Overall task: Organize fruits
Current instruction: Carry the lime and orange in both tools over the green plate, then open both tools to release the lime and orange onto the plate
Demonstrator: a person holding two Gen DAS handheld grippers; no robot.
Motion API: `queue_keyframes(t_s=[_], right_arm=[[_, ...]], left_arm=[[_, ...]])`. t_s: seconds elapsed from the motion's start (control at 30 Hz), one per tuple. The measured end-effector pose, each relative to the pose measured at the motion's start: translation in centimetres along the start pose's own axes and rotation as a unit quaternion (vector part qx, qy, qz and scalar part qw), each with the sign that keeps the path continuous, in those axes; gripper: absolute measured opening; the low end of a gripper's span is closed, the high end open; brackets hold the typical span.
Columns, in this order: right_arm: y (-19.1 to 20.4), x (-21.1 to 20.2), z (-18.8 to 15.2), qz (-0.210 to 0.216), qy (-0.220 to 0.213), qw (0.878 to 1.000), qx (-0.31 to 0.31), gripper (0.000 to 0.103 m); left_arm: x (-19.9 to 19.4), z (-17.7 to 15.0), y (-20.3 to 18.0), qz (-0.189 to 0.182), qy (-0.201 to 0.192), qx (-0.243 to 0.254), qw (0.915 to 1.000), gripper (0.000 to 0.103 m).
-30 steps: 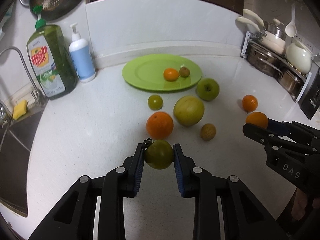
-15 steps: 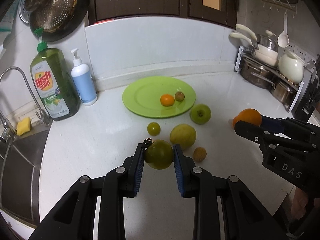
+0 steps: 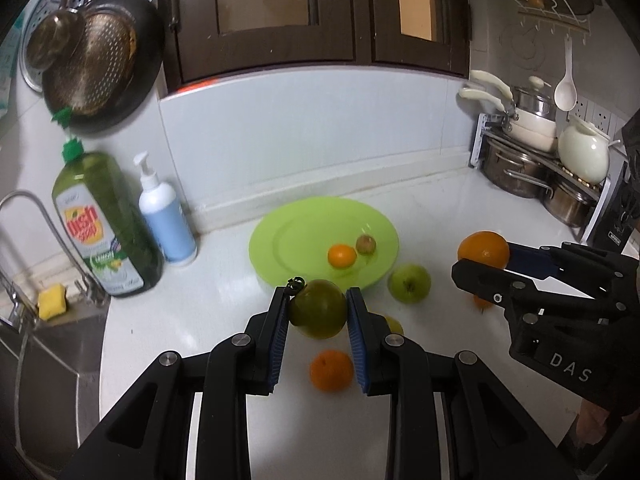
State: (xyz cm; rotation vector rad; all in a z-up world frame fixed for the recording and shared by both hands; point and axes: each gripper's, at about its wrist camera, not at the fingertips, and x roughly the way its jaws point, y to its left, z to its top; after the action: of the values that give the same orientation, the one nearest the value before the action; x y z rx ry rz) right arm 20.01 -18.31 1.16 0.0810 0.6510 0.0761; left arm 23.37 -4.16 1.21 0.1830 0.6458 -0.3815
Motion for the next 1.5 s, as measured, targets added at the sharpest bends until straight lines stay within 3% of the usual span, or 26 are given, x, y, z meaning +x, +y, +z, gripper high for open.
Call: queue_keyframes(t_s=[0.5,0.77,1.03,1.5], right_arm=[[-1.2,5.1,5.0,0.009,0.010,1.000,-0.008,0.037],[-2.1,9.4,7.6,0.010,0.031,0.999,-0.015,0.037],[-2.9,14.9,9.1,0.014,0.084,0.996,-0.012,0.037],[-3.7,21.0,9.0,0.012,0.149,0.989,-0.008,0.037]], left_arm=[[5.1,4.8,1.8,0.002,-0.006,-0.005,1.0000,0.029],[10.2,7.0,3.3,-0.014,0.031,-0.024,0.9991,0.029],[14.9,8.2,3.9,-0.019,0.067,-0.023,0.9973,0.029],[21.2,7.3,3.9,-0.031,0.133,-0.019,0.9905,0.029]])
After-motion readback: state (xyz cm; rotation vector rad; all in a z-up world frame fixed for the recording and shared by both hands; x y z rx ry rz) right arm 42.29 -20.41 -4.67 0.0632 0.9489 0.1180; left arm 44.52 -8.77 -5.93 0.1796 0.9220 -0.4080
